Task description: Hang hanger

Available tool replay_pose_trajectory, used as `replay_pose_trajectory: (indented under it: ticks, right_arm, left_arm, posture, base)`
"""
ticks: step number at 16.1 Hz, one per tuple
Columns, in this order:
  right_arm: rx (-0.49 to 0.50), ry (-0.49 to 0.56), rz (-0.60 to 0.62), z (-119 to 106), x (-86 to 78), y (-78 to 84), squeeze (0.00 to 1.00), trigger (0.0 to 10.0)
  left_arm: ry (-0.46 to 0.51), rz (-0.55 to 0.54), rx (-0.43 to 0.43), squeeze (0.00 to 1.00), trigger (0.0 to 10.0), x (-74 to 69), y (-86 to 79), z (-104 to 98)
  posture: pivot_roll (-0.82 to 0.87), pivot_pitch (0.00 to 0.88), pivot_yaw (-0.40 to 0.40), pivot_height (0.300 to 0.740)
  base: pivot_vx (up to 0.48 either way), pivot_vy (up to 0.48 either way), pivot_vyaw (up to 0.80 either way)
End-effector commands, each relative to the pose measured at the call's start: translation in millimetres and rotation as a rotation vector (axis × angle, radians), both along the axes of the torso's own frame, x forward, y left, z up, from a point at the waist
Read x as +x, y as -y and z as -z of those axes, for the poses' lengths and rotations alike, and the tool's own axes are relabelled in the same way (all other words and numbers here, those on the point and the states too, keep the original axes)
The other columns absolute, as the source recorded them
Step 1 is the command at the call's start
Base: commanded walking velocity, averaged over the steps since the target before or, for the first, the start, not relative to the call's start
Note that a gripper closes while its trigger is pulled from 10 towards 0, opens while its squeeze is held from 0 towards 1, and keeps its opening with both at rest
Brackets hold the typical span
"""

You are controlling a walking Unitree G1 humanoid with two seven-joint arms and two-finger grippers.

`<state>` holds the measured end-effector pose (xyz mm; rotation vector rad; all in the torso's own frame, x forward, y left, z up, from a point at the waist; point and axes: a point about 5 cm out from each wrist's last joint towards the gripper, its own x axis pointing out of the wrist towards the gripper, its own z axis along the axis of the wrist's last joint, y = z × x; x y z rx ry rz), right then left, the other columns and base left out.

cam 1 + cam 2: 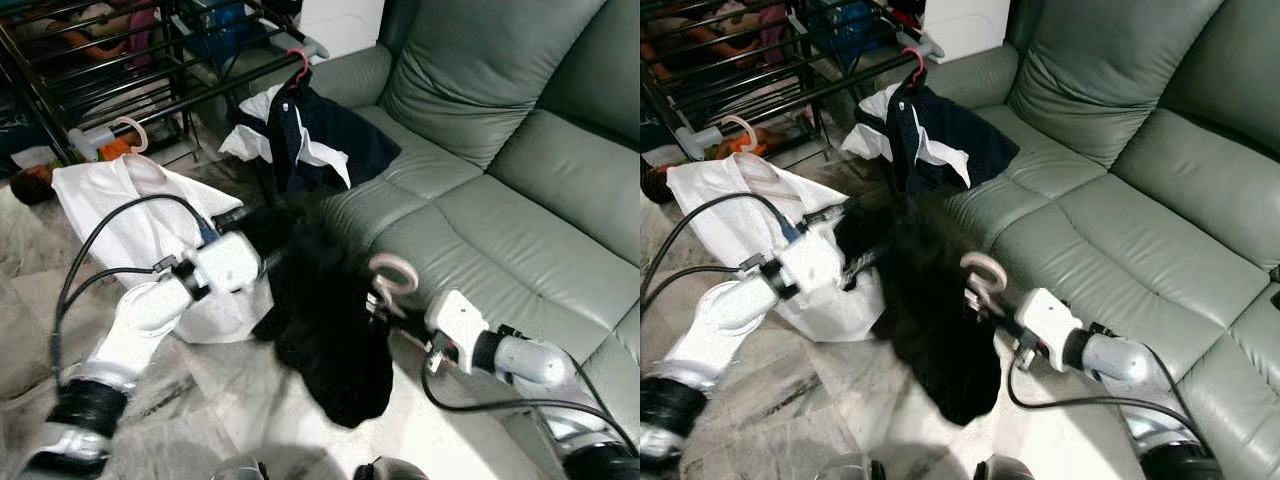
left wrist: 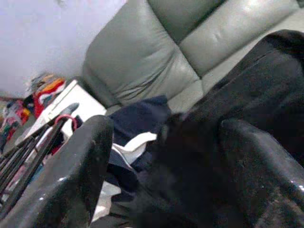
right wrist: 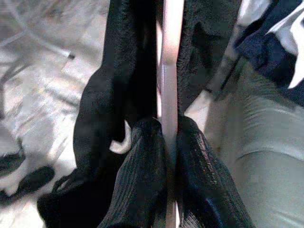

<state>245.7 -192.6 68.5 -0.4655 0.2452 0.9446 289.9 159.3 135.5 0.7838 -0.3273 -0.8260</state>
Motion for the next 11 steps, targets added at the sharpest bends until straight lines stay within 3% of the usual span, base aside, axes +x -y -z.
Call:
replay_pose_trajectory:
  ticks: [1,6,7,8,11]
  right_arm:
    - [-0.025,0.016,-0.061,-6.2,0.7,-1.7,0.00,10.0]
    - [-0.090,0.036,-0.114,-7.8,4.9,1.8,0.00,10.0]
    - [-0.111,0.046,-0.137,-8.8,7.3,1.7,0.00,10.0]
    - [-0.131,0.053,-0.169,-10.1,9.5,0.2,0.00,10.0]
    - [-0.194,0.064,-0.271,-12.4,12.9,-5.3,0.00,10.0]
  left_arm:
    - [-0.066,0.077,0.107,1.00,10.0,-8.7,-4.2,13.9]
    - [-0.189,0.148,0.239,1.00,10.0,-16.6,-12.3,31.9]
    - [-0.205,0.158,0.265,0.74,10.0,-16.3,-12.6,35.2]
    - [-0.218,0.168,0.287,0.00,10.0,-15.4,-12.0,37.4]
    - [-0.199,0.178,0.314,0.00,10.0,-8.4,-7.0,36.4]
  posture:
    - [-0.05,0.000,0.022,0.740]
    - [-0.05,0.000,0.025,0.740]
    - [-0.05,0.000,0.026,0.740]
    - [-0.05,0.000,0.028,0.740]
    - [-0.06,0.000,0.035,0.740]
  base:
    - [0.000,0.000,0.00]
    - [0.000,0.000,0.00]
    - [0.000,0.000,0.00]
    - [0.000,0.000,0.00]
    - [0.000,0.000,0.00]
